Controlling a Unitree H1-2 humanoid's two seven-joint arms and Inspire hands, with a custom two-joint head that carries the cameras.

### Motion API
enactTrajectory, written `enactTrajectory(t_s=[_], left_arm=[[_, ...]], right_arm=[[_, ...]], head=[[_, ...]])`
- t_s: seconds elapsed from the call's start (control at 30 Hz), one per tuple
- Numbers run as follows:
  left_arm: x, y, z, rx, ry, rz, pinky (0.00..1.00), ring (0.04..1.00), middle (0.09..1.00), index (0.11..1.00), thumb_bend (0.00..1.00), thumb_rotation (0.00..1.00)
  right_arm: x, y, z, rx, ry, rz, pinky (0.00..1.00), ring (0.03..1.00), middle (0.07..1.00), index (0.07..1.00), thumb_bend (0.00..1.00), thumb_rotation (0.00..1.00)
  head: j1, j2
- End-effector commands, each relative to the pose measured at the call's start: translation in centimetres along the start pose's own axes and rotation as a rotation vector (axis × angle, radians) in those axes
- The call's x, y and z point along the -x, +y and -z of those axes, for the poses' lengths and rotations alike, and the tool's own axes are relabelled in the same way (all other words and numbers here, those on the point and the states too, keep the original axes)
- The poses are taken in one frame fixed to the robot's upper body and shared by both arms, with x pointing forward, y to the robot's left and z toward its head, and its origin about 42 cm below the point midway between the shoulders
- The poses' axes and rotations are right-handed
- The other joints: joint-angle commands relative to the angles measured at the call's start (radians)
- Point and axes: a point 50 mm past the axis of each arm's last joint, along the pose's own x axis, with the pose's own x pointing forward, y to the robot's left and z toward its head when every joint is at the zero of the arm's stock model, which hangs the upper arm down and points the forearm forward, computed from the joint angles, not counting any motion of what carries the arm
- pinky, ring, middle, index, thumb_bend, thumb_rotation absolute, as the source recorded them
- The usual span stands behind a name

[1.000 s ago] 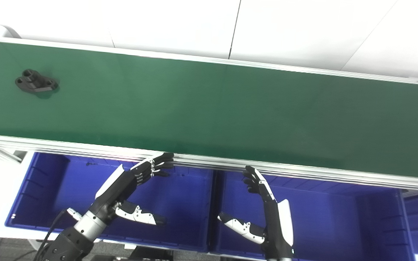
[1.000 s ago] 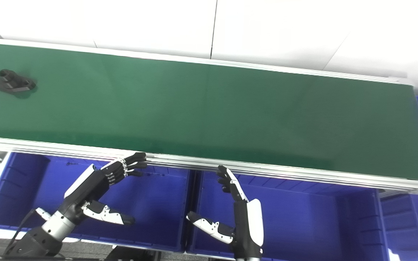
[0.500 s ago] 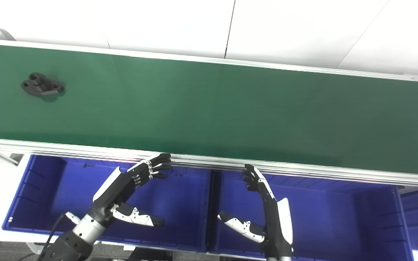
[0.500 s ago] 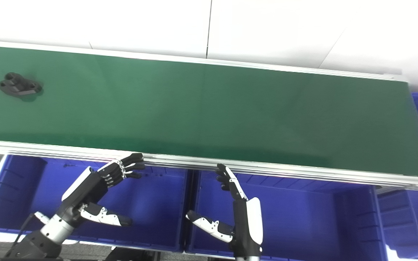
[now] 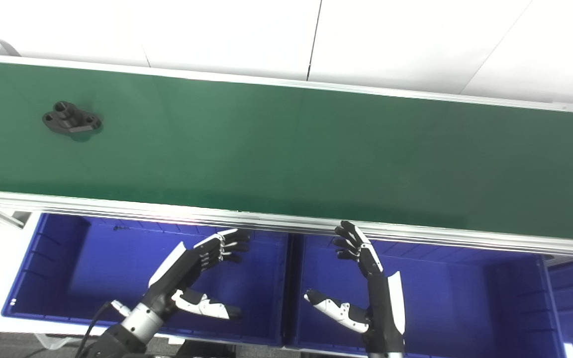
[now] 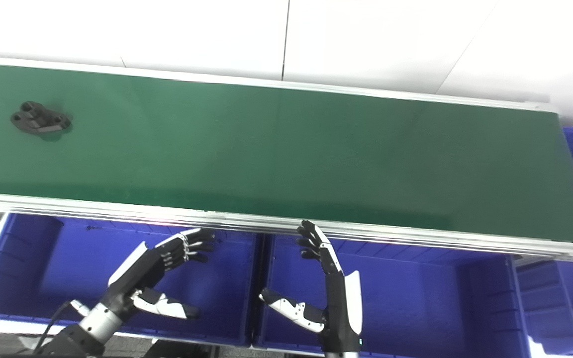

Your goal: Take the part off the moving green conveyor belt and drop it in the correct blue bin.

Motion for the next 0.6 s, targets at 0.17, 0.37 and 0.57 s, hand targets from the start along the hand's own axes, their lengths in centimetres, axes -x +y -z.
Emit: enactTrajectory(t_s=[0.17,0.37,0.57], left_arm=[[-0.7,-0.9,-0.4,-0.078,-0.011,-0.017,0.67,0.773,0.824,0.790,0.85,0.21],[-0.8,-1.7,-0.4,-0.139,-0.013,-0.020,0.64,0.746,0.799,0.758,0.87,0.18],[-1.1,-2.1,0.3,-0.173,-0.010,-0.033,0.63,0.731,0.786,0.744,0.86,0.18]], right_arm=[[1.8,-0.9,3.5,0.071,0.087,-0.038,0.62,0.743,0.839,0.878,0.74,0.40],[2.0,-1.4,4.3,0.109,0.074,-0.039,0.68,0.774,0.854,0.909,0.68,0.38],[2.1,-1.6,4.9,0.130,0.071,-0.044,0.69,0.796,0.877,0.925,0.62,0.38]], head=[[0.160,-0.045],[0.262,-0.092],[0.309,-0.121]])
